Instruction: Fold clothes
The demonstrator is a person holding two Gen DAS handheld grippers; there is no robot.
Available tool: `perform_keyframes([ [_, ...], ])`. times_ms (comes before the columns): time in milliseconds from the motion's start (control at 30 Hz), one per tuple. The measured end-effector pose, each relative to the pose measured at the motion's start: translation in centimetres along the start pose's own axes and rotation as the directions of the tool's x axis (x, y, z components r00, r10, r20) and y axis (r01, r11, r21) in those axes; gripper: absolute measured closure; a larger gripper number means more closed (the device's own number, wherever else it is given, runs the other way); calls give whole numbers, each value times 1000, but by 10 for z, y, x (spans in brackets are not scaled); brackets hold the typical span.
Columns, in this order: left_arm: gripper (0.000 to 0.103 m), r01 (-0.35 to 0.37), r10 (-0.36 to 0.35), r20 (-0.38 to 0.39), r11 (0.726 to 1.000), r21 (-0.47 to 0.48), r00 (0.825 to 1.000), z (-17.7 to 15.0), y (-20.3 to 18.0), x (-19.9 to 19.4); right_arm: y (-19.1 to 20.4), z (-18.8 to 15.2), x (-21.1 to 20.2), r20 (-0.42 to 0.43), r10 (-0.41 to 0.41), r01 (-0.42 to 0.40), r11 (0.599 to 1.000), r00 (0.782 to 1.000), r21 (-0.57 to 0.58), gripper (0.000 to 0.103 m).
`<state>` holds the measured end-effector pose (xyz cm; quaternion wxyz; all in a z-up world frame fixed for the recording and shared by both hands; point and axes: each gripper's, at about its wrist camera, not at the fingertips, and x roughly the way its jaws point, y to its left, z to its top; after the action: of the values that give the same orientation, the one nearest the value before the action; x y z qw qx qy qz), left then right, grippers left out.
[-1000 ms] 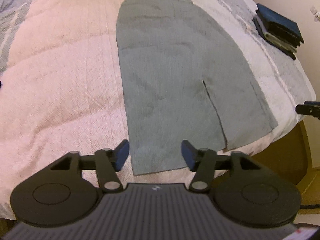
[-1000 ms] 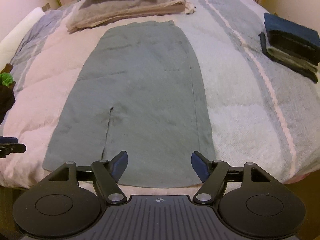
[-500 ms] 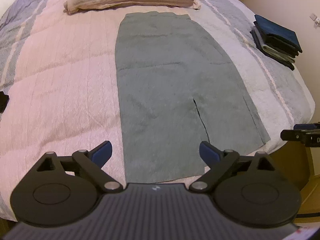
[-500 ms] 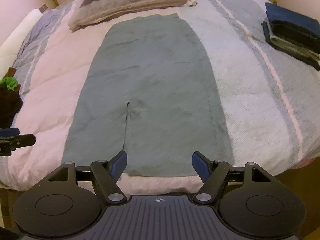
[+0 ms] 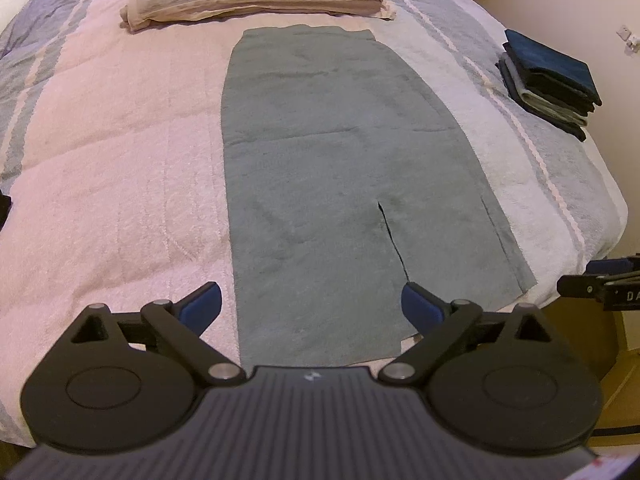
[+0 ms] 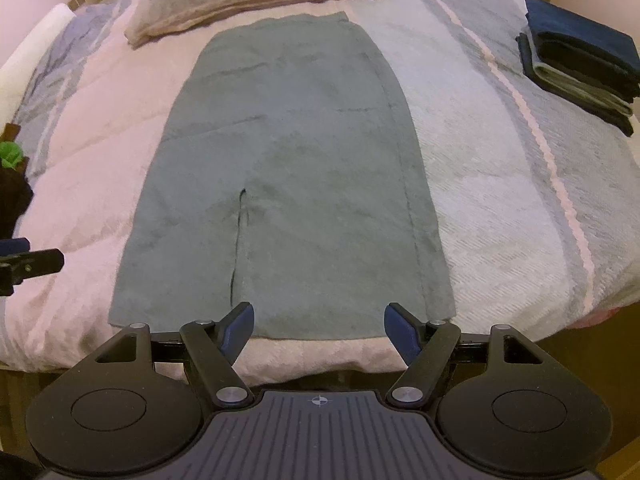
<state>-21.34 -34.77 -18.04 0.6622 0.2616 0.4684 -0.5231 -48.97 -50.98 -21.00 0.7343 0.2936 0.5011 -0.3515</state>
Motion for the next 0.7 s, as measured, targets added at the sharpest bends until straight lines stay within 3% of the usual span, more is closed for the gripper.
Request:
perform_keyframes([
  [700,7,26,-26,-15,999,38,1000,12,-9,10,1,1,-4,-10,-32,32,999,999,16,24],
])
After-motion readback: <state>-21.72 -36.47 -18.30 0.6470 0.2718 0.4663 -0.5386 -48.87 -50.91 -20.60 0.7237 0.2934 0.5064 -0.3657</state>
